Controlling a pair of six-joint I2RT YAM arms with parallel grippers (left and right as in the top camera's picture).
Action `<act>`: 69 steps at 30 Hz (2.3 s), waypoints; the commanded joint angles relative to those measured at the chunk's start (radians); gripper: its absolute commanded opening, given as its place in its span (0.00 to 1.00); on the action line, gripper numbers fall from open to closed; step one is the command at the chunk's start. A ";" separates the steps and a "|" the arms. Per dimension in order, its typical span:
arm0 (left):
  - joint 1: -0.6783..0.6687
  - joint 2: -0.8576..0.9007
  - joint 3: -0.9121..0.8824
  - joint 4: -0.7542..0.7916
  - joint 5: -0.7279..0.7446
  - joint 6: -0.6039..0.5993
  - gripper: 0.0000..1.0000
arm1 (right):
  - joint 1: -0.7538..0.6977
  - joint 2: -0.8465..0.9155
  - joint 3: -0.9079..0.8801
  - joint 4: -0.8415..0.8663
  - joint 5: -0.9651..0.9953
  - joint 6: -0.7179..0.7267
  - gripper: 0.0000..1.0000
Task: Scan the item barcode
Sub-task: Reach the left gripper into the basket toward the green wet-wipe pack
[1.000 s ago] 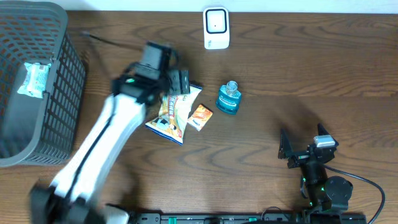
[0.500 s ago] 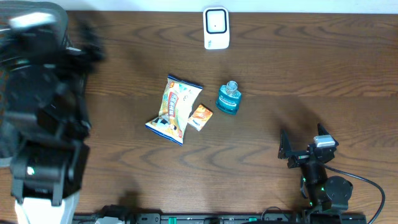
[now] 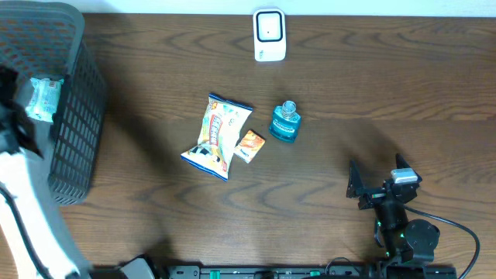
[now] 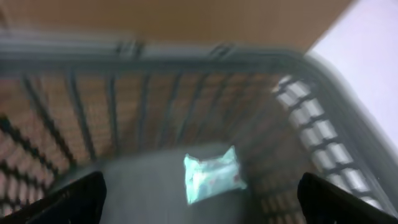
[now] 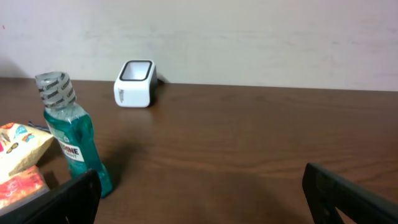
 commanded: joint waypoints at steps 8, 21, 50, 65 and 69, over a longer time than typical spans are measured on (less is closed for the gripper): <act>0.138 0.319 -0.004 0.019 0.434 -0.098 0.98 | 0.000 -0.002 -0.001 -0.003 0.008 0.013 0.99; 0.146 0.534 -0.004 0.231 0.606 0.031 0.98 | 0.000 -0.002 -0.001 -0.003 0.008 0.013 0.99; 0.123 0.602 -0.004 0.444 0.465 0.221 0.98 | 0.000 -0.002 -0.001 -0.003 0.008 0.013 0.99; 0.119 0.736 -0.004 0.480 0.485 0.233 0.31 | 0.000 -0.002 -0.001 -0.003 0.008 0.013 0.99; 0.119 0.736 -0.004 0.481 0.583 0.284 0.08 | 0.000 -0.002 -0.001 -0.003 0.008 0.013 0.99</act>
